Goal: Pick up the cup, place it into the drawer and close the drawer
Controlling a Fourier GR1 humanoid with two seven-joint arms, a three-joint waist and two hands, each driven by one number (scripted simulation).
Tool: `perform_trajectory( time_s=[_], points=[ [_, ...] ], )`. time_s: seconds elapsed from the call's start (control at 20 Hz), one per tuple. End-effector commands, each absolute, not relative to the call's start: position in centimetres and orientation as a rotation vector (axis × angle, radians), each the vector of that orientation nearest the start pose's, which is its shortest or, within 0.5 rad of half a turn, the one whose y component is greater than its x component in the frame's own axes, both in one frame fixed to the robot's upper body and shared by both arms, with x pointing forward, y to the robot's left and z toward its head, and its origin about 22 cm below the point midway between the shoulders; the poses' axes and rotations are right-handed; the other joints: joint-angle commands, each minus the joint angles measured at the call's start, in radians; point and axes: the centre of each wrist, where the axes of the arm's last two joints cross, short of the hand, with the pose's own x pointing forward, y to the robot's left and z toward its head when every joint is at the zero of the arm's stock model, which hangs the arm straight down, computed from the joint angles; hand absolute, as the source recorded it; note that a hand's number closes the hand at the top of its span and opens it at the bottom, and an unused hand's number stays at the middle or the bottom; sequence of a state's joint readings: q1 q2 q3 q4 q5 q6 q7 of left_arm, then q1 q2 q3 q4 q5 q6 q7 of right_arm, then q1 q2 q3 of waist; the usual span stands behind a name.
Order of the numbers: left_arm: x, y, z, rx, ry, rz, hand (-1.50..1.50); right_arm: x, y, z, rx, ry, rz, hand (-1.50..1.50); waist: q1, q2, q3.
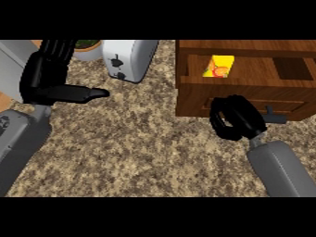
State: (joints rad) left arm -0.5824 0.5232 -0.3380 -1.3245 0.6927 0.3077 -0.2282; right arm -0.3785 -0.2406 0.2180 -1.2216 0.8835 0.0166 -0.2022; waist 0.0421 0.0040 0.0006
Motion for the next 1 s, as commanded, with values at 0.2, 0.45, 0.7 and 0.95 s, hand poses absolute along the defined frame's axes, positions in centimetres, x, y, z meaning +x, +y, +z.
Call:
perform_trajectory(
  time_s=[0.2,0.45,0.7,0.95],
  points=[
    [33.3,27.0,10.4,-0.105,-1.908,-0.002,-1.5,37.6,-20.5,-1.8,-0.616,-1.586,1.294,1.5,0.0,0.006,0.001],
    [33.0,26.7,9.9,-0.141,-1.921,-0.002,-1.5,41.2,-22.3,0.9,-0.586,-1.551,1.252,1.5,0.011,0.014,0.001],
    [32.6,26.8,10.6,-0.187,-1.897,-0.031,-1.5,42.3,-25.0,2.0,-0.59,-1.484,1.201,1.5,0.04,0.024,0.002],
    [32.6,27.2,10.0,-0.219,-1.913,-0.047,-1.5,43.2,-26.2,3.8,-0.586,-1.468,1.165,1.5,0.068,0.036,0.003]
  ],
)
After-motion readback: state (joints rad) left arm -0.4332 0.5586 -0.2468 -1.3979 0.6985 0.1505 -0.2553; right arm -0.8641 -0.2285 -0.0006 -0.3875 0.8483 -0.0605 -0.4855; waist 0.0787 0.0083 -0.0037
